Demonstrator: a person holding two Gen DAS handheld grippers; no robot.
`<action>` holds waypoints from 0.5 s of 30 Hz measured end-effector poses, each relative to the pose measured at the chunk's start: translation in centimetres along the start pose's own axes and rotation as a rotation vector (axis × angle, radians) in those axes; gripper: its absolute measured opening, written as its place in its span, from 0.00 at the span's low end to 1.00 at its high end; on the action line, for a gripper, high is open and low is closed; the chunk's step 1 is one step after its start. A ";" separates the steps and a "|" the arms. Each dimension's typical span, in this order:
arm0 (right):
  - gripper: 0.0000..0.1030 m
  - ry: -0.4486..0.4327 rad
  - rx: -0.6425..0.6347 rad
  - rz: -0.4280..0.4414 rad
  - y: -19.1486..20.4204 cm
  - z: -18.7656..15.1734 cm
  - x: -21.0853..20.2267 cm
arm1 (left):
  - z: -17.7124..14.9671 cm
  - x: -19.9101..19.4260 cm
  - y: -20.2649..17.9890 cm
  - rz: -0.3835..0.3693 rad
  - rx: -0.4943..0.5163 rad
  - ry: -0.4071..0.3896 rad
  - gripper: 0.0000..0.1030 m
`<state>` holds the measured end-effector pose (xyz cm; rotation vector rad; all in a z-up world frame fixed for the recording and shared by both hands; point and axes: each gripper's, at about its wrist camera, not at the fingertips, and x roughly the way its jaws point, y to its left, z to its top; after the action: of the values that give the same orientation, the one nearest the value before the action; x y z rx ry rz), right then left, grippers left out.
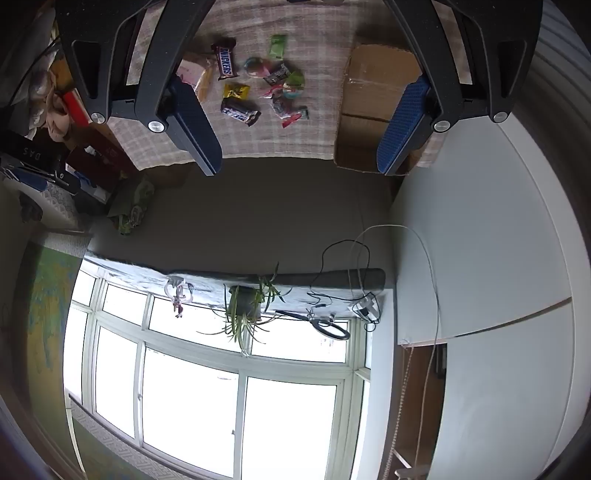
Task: Organize snacks
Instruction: 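Move both grippers toward the bagged bread loaf on the tablecloth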
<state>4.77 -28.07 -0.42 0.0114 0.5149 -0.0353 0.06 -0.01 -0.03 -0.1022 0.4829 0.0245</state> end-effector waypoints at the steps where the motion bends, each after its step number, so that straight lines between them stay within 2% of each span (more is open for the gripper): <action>1: 1.00 0.000 0.000 0.001 0.0 0.0 0.1 | 0.0 0.0 -0.1 0.001 0.001 0.004 0.84; 15: 1.00 -0.001 0.001 0.001 -0.1 -0.2 0.2 | -0.3 0.4 -0.1 -0.003 0.005 0.002 0.84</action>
<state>4.89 -28.18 -0.71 0.0124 0.5139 -0.0347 0.27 -0.19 -0.46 -0.0981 0.4852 0.0201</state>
